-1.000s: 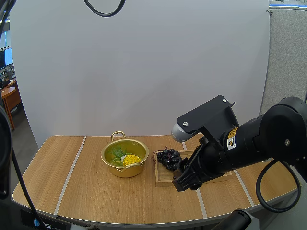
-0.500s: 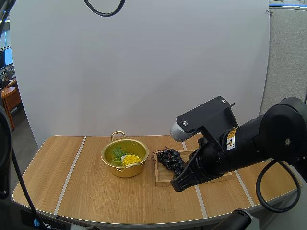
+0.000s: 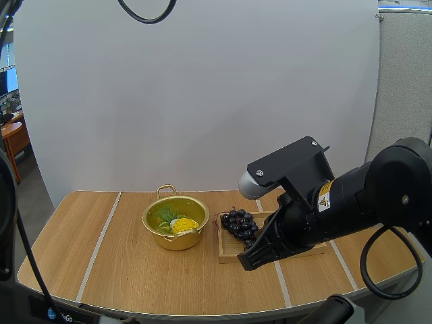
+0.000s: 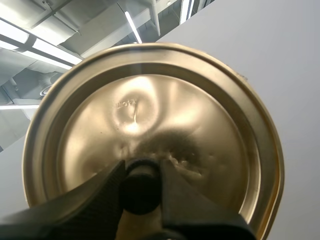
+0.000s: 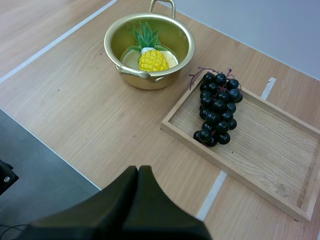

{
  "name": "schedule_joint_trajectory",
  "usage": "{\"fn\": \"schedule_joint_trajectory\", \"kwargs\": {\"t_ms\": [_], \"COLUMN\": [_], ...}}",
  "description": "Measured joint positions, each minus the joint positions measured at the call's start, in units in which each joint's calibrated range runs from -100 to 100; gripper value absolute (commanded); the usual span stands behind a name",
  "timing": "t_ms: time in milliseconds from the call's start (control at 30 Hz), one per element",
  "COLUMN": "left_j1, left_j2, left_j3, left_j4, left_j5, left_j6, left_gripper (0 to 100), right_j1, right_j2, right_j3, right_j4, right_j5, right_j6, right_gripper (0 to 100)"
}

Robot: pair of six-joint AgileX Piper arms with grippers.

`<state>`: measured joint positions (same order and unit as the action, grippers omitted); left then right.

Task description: Open the pot, put the pineapple inside, and close it

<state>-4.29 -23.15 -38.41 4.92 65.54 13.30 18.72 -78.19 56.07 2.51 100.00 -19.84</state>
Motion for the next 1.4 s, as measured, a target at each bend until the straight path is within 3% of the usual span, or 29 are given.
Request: {"fn": "schedule_joint_trajectory", "kwargs": {"t_ms": [300,733,933,1033,1300,1400], "left_j1": [0.00,0.00,0.00,0.00,0.00,0.00], "left_j2": [0.00,0.25,0.68,1.41,2.11,2.25], "left_j3": [0.00,-0.10,-0.10,2.26,11.31,20.82], "left_j4": [0.00,0.00,-4.11,-7.00,-7.23,-8.57], "left_j5": [0.99,30.55,34.46,34.46,34.46,34.46], "left_j6": [-0.69,-2.83,3.76,5.72,6.33,7.41], "left_gripper": [0,0,0,0,0,0], "right_j1": [0.00,0.00,0.00,0.00,0.00,0.00], "right_j2": [0.00,0.00,0.00,0.00,0.00,0.00], "right_j3": [0.00,0.00,0.00,0.00,0.00,0.00], "right_j4": [0.00,-0.34,-0.34,-0.34,-0.34,-0.34], "right_j5": [0.00,0.00,0.00,0.00,0.00,0.00], "right_j6": [0.00,0.00,0.00,0.00,0.00,0.00], "right_gripper": [0,0,0,0,0,0]}}
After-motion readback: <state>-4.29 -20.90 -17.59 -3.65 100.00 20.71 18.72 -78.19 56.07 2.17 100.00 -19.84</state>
